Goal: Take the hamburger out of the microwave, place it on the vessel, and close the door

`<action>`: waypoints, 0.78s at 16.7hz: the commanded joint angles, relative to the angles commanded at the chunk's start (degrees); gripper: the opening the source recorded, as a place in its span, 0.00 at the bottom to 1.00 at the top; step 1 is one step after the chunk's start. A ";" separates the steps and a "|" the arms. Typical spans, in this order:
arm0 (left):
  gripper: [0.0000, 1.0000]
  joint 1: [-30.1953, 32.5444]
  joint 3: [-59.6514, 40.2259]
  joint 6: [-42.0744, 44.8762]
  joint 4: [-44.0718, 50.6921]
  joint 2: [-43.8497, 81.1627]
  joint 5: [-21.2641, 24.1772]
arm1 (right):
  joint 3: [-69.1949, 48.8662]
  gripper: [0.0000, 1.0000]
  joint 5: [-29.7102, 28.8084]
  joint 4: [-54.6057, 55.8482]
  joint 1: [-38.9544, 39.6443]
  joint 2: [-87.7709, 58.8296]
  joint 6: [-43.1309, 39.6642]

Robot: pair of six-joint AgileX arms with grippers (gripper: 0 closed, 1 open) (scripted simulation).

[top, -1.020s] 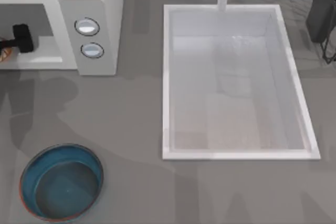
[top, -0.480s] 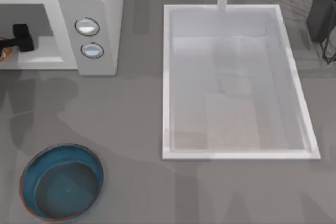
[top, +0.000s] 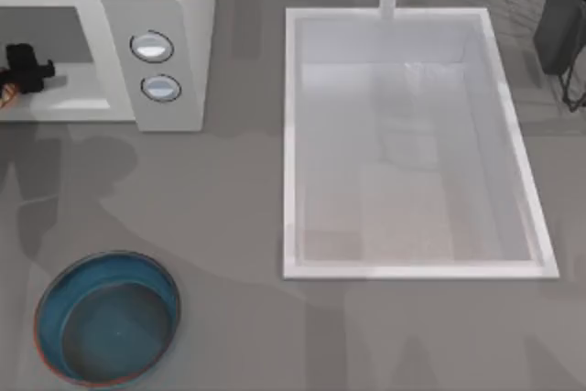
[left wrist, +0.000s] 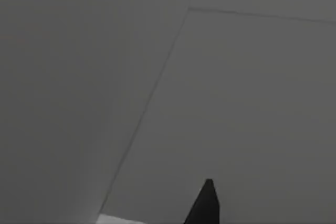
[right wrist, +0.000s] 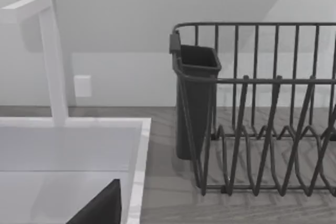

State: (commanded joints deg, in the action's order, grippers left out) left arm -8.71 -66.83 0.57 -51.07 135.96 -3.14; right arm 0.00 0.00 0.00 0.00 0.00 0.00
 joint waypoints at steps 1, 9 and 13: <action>0.00 -0.28 1.27 0.09 -1.00 -0.46 0.25 | 0.00 1.00 0.00 0.00 0.00 0.00 0.00; 0.00 -5.15 28.63 1.66 -18.49 -8.85 4.74 | 0.00 1.00 0.00 0.00 0.00 0.00 0.00; 0.00 -7.76 42.94 2.51 -27.84 -13.59 7.16 | 0.00 1.00 0.00 0.00 0.00 0.00 0.00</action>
State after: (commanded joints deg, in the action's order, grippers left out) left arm -16.48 -23.89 3.08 -78.91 122.38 4.02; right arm 0.00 0.00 0.00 0.00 0.00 0.00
